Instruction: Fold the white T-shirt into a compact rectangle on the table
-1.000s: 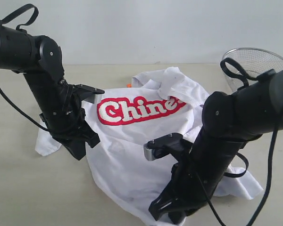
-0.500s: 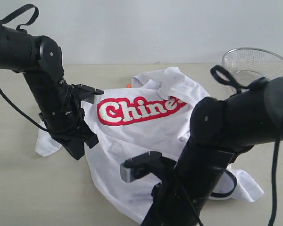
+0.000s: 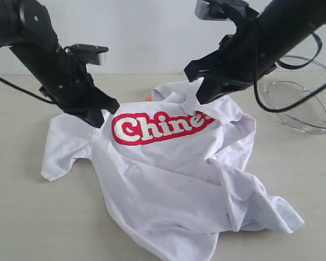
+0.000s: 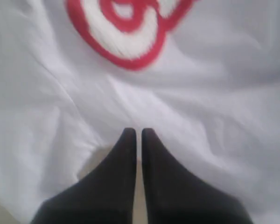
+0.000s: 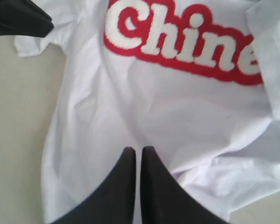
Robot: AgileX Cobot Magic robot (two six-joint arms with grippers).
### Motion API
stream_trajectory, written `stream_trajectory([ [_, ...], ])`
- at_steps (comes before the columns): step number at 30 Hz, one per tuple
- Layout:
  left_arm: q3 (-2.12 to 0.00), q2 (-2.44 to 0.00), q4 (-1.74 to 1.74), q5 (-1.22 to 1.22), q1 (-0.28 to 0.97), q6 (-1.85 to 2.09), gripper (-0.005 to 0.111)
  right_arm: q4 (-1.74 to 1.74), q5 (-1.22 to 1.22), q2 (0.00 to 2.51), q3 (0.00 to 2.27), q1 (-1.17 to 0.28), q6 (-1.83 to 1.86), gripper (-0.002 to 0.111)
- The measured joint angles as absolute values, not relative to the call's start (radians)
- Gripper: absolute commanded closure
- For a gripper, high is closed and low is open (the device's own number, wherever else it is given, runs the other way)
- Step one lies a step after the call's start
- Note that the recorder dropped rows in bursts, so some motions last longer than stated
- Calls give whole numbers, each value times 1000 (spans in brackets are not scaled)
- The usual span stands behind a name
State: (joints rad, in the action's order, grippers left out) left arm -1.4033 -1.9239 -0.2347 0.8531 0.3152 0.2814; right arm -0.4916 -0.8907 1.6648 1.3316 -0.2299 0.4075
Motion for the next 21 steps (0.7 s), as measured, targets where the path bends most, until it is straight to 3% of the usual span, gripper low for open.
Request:
stream_trajectory([
  [5,-1595,-2152,-280,868,235,301,102,-486,-887,1941,1516,-222,442,108],
  [9,-1616,-2252,-283,880,231,319,102,-486,-874,2065,1576,-222,472,108],
  [21,-1641,-2281,-262,848,184,324,102,-486,-861,2247,1657,-222,495,108],
])
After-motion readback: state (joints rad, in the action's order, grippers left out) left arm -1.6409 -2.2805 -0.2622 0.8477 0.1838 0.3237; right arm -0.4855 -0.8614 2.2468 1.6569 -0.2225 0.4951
